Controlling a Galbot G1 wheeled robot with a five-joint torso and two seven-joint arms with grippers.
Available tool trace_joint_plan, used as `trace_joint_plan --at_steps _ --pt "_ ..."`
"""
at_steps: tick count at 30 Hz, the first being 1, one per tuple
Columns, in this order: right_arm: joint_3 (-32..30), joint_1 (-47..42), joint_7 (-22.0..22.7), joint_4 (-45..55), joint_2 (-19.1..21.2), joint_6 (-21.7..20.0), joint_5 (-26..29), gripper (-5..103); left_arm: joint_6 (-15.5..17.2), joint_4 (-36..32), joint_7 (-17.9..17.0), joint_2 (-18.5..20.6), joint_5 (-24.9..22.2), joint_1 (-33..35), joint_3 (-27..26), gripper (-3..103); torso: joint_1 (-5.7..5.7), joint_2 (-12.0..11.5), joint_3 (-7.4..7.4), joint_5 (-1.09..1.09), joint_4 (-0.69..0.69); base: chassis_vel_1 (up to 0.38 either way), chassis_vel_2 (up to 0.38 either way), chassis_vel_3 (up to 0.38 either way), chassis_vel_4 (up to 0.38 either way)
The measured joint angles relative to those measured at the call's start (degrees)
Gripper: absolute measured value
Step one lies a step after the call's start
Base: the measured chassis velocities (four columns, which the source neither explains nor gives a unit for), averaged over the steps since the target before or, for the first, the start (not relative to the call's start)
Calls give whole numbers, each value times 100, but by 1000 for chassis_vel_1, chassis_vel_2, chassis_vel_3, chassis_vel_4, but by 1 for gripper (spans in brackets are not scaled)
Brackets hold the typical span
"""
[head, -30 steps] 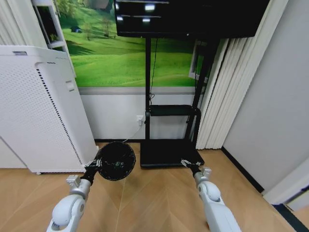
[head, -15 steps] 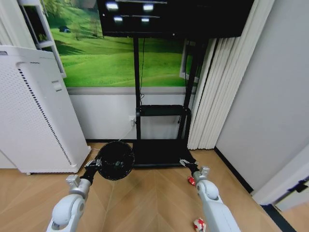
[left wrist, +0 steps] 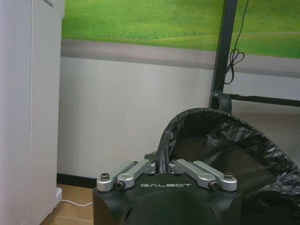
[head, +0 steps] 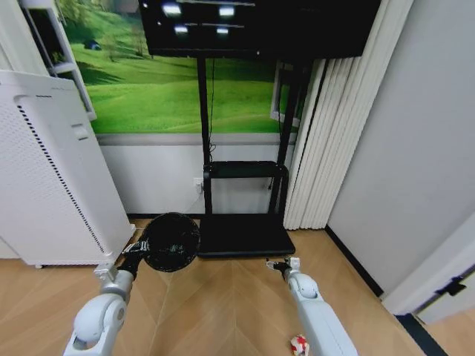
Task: Pick up the trash bin and place the garbage on the floor into it.
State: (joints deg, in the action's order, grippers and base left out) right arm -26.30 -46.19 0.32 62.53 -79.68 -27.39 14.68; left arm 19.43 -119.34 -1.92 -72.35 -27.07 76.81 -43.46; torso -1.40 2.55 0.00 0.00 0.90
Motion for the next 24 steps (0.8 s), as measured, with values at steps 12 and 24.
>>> trace_joint_plan --at_steps 12,24 --pt "-137 950 506 -1732 -118 -194 -669 100 153 -224 -61 265 -271 236 -83 7 0 0 0 0 2 0 0 0 0" --pt "-168 1160 616 -2370 -36 -59 -788 100 9 -318 -48 364 -440 312 -55 7 0 0 0 -1 1 0 0 0 0"
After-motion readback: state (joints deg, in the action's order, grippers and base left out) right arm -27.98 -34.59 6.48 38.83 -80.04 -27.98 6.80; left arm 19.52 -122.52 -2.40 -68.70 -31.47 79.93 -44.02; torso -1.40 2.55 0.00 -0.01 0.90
